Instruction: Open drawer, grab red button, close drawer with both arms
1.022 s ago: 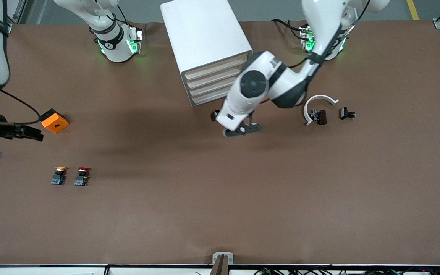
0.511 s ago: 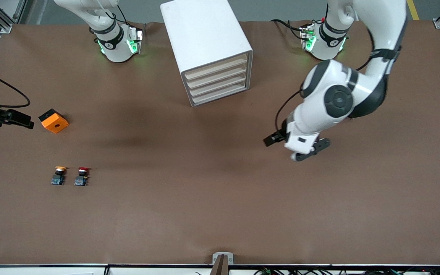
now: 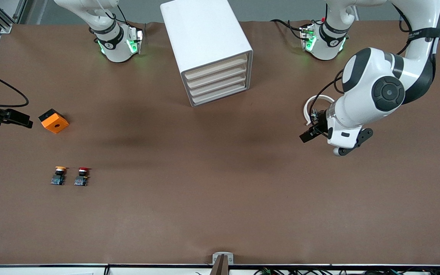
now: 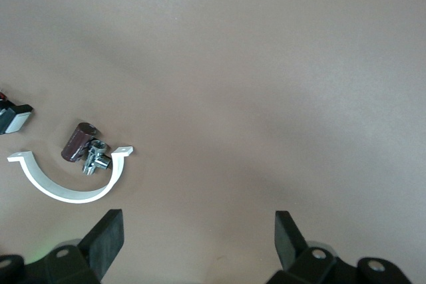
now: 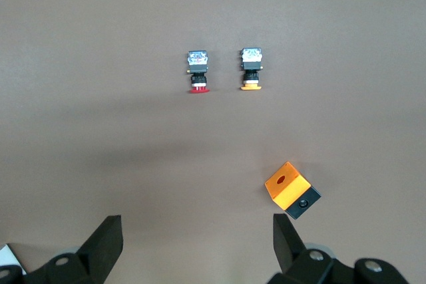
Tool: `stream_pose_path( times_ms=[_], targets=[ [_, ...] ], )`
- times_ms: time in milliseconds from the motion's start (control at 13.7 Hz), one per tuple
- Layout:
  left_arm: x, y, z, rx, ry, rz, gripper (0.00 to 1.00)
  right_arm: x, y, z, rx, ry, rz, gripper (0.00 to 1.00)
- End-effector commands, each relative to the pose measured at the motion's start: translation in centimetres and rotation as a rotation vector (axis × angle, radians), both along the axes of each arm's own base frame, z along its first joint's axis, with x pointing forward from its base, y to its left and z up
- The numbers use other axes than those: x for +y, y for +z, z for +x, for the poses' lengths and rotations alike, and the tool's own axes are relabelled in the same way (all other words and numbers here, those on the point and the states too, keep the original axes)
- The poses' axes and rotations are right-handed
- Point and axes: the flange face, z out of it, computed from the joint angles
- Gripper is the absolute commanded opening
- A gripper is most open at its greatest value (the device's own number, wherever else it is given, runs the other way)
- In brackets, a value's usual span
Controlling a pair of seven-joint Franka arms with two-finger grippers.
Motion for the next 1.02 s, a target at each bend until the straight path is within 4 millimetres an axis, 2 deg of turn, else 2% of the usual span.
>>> stream_pose_path(
  times_ms=[0,146,292,438,584,657,803,949],
  targets=[
    [0.7,0.8,-2.0,-0.053,-0.015,0.026,1.0,0.0,2.0,-0.4,-0.031,-0.006,-0.023,1.0],
    [2.6,0.4,-2.1,-0.112,0.001,0.018,1.0,0.2,4.0,-0.1,-0.066,-0.004,-0.029,1.0],
    [3.0,0.7,-2.5,-0.135,-0.093,0.01,1.0,-0.1,5.0,-0.4,-0.061,-0.01,-0.019,1.0],
    [5.1,0.8,-2.9,-0.142,-0.218,0.006,1.0,0.1,6.7,-0.9,-0.052,-0.01,-0.021,1.0],
    [9.1,1.5,-2.9,-0.138,-0.288,-0.005,1.0,0.9,7.7,-1.5,-0.024,0.001,-0.023,1.0],
    [10.5,1.9,-2.8,-0.12,-0.308,-0.009,1.0,0.8,8.0,-1.6,-0.031,-0.005,-0.015,1.0],
    [12.9,3.7,-2.9,-0.111,-0.321,-0.007,1.0,0.0,8.6,-2.3,-0.035,-0.02,-0.006,1.0],
    [16.2,5.8,-3.7,-0.119,-0.345,-0.002,1.0,-0.5,9.3,-3.4,-0.04,-0.032,-0.003,1.0]
  ],
)
